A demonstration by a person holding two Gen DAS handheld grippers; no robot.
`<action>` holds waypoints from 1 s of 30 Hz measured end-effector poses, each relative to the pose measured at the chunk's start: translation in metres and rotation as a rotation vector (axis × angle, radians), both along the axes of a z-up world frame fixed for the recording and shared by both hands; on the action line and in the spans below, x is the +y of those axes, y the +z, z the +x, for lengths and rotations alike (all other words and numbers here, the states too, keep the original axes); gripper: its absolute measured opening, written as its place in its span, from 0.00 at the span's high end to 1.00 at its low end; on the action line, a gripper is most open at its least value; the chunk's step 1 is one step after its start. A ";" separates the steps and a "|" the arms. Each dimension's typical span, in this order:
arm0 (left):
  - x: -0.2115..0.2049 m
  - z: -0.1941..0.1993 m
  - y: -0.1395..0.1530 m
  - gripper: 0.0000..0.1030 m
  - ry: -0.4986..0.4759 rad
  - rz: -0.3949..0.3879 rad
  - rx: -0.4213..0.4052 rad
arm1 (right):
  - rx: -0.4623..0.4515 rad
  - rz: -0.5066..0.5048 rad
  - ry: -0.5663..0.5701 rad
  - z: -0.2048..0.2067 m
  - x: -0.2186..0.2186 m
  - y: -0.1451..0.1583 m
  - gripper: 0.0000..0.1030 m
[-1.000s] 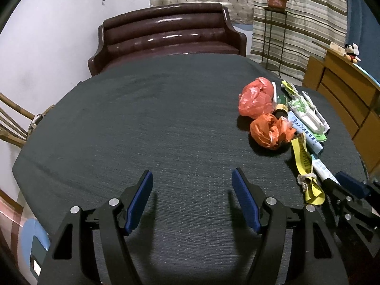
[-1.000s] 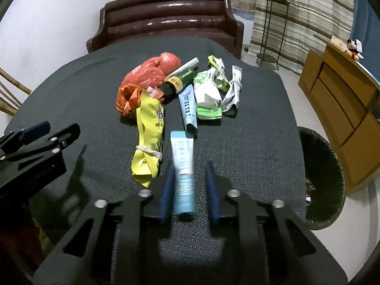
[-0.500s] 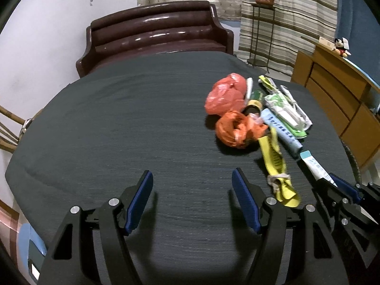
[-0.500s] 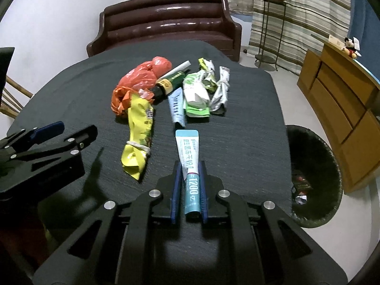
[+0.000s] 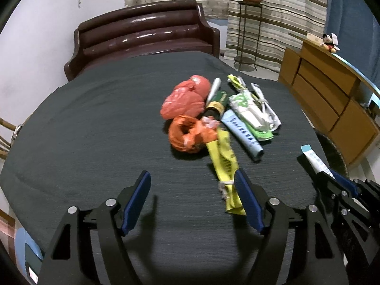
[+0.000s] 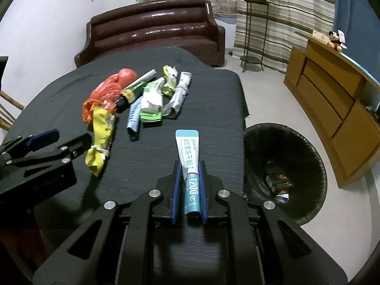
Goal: Collect trash
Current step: 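Grasp the blue-white toothpaste tube with the right gripper while the left gripper grasps the yellow wrapper, then carry both items over the black bin and open both grippers to drop them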
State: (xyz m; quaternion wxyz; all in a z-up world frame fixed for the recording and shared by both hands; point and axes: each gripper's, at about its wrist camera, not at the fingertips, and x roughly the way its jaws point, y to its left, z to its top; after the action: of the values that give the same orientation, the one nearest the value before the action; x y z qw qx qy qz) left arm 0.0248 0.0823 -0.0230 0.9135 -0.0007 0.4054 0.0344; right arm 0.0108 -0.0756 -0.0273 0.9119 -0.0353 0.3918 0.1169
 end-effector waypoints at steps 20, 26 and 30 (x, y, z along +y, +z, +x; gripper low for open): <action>-0.023 0.011 -0.018 0.75 -0.050 0.036 0.037 | 0.013 0.041 -0.022 0.004 -0.020 -0.001 0.86; -0.021 0.004 -0.018 0.75 -0.058 0.027 0.025 | 0.011 0.039 -0.024 0.004 -0.022 -0.001 0.86; -0.018 -0.001 -0.016 0.75 -0.065 0.006 0.013 | 0.011 0.038 -0.024 0.004 -0.023 -0.001 0.86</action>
State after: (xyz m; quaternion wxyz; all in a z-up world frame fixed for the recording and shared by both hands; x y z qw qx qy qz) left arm 0.0238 0.0640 -0.0386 0.9115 0.0153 0.4111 0.0060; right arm 0.0152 -0.0984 -0.0285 0.9116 -0.0124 0.3950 0.1134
